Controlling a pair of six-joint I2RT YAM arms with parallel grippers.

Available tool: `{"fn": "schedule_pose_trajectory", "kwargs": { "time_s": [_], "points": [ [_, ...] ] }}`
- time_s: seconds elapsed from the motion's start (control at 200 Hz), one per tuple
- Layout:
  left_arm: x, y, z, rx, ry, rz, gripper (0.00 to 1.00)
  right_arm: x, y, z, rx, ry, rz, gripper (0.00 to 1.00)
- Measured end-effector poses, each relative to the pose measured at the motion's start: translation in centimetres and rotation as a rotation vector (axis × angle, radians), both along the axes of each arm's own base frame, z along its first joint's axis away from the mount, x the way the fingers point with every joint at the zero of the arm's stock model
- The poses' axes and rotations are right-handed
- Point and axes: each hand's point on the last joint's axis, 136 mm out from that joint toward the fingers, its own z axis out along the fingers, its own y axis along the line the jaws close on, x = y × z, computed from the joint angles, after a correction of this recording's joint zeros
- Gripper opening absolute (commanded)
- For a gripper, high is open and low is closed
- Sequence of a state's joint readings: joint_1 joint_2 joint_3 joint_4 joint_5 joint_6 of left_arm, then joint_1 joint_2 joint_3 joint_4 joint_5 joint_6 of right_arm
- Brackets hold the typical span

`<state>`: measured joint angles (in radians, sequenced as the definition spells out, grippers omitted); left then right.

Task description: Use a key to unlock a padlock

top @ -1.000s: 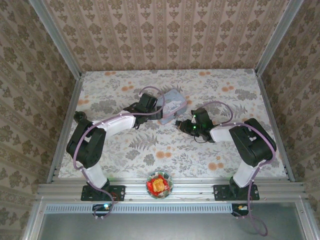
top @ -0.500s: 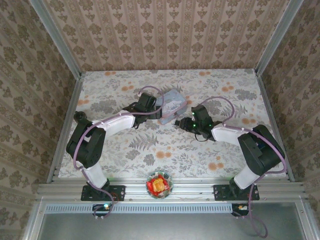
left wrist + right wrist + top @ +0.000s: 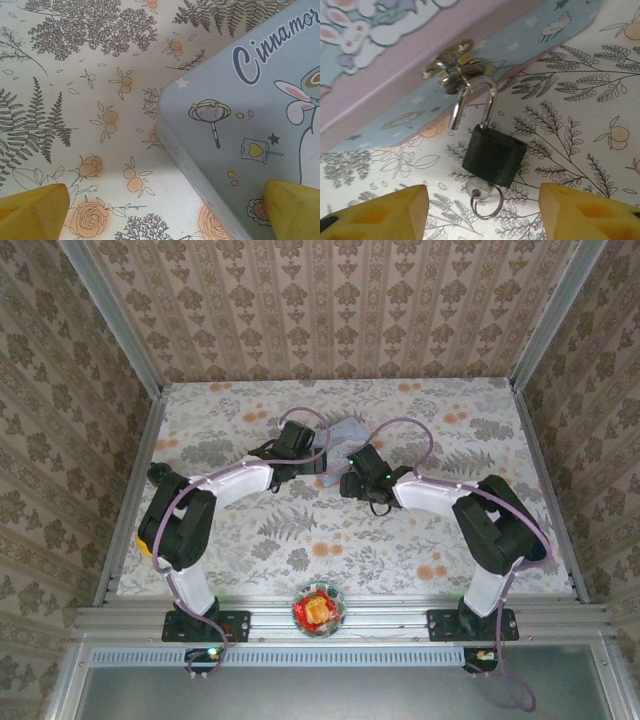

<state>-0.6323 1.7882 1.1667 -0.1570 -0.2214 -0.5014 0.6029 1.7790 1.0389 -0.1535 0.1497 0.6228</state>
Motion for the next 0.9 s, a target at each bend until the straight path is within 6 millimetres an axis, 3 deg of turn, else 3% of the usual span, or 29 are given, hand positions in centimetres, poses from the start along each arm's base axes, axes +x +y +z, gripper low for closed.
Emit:
{"fn": "schedule_pose_trajectory", "kwargs": {
  "time_s": [0.47, 0.9],
  "points": [
    [-0.1, -0.1, -0.1, -0.017, 0.010, 0.006, 1.00, 1.7, 1.1, -2.3, -0.124, 0.018, 0.008, 0.63],
    [0.0, 0.0, -0.2, -0.021, 0.015, 0.012, 1.00, 1.8, 0.3, -2.7, -0.179, 0.016, -0.003, 0.44]
  ]
}}
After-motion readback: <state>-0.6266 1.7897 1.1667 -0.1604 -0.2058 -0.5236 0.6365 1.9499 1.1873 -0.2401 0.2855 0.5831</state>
